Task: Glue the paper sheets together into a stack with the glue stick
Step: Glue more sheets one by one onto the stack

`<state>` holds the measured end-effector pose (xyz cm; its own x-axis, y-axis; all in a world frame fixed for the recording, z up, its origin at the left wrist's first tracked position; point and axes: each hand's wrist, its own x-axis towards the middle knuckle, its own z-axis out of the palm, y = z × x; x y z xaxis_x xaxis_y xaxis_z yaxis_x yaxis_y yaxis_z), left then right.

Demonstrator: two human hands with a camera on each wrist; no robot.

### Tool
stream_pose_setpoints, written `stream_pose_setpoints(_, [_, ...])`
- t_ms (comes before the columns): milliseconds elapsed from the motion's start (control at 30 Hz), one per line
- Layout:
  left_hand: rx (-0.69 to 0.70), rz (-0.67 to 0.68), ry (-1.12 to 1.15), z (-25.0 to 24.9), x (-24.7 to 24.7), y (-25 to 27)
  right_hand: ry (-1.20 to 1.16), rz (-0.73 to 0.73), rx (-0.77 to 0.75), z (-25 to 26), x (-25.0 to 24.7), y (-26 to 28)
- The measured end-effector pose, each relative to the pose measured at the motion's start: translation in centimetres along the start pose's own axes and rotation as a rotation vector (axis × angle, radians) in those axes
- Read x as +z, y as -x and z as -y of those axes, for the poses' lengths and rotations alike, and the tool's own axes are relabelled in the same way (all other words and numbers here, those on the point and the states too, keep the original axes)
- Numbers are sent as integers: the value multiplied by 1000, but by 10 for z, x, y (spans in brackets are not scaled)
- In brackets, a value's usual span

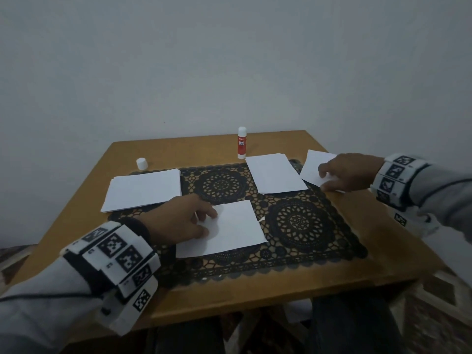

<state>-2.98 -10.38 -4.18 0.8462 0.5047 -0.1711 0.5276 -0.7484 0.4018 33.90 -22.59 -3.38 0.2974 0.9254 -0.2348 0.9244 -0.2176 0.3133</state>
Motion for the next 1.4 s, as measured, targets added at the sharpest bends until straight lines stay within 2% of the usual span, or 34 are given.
stream_pose_setpoints(433, [1, 2, -11, -4, -1, 1, 207, -55, -84, 16, 0, -1])
stream_pose_setpoints(600, [-7, 3, -6, -6, -2, 2, 340, -160, -124, 19, 14, -1])
stream_pose_setpoints(667, [-11, 0, -6, -8, -2, 3, 381, -243, -179, 15, 22, -1])
stream_pose_setpoints(800, [-25, 2, -7, -11, -2, 4, 267, -303, -121, 10, 25, -1])
stream_pose_setpoints(900, [-25, 0, -13, -12, -2, 4, 26, -535, -157, 5, 29, 0])
stream_pose_setpoints(933, [-25, -1, -14, -12, -2, 4, -34, -560, -148, 4, 31, -1])
stream_pose_setpoints(1000, [-28, -3, -12, -12, -2, 4, -183, -442, -59, 10, 28, 0])
stream_pose_setpoints(1067, [-31, -4, -13, -12, -2, 5, -223, -304, 20, 16, 21, -2])
stream_pose_setpoints(1400, [-41, -3, -15, -14, -1, 5, -36, -129, -49, 39, 3, -10])
